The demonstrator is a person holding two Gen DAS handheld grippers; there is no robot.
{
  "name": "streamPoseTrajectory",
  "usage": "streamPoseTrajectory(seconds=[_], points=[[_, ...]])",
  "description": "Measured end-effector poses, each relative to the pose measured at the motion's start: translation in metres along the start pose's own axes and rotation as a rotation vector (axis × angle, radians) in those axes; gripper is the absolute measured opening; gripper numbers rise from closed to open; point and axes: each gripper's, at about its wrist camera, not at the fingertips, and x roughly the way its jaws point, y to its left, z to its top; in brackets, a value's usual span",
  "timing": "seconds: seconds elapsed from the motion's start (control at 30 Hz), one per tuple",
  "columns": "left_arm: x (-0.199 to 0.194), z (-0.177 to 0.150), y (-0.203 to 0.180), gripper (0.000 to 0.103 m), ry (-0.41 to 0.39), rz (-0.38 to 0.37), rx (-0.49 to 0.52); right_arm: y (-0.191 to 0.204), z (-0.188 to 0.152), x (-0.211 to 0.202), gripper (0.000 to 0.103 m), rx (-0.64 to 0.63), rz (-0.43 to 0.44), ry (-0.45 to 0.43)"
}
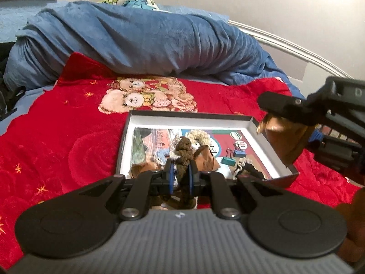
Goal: Organize objects
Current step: 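Lift the brown scrunchie and Choco packet and carry them over the black box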
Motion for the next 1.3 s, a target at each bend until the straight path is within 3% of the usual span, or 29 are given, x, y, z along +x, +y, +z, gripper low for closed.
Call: streamPoseTrajectory(seconds=[0.33,0.73,0.93,1.17,1.3], points=[[-0.016,0.018,0.001,0.016,-0.096,-0.084,-0.027,0.006,0.008,-0.004,0.026,-0.022,0.025,-0.039],[-0.015,0.033,-0.022,0.016,-0.124,-0.118,0.012,-0.002,0.020,0.005,0.027,-0.038,0.012,-0.074],[-0.016,0.048,-0.016,0.016,-0.153,-0.107,-0.010,0.001,0.036,0.001,0.026,-0.093,0.059,-0.102],[0.016,0.069,0.004,0.016,-0.123,-0.100,-0.060,-0.023,0.046,0.023,0.026,-0.043,0.057,-0.059],[0.045,0.082,0.013,0.016,-0.096,-0.057,-0.062,-0.041,0.055,0.054,0.026,-0.030,0.042,-0.018]])
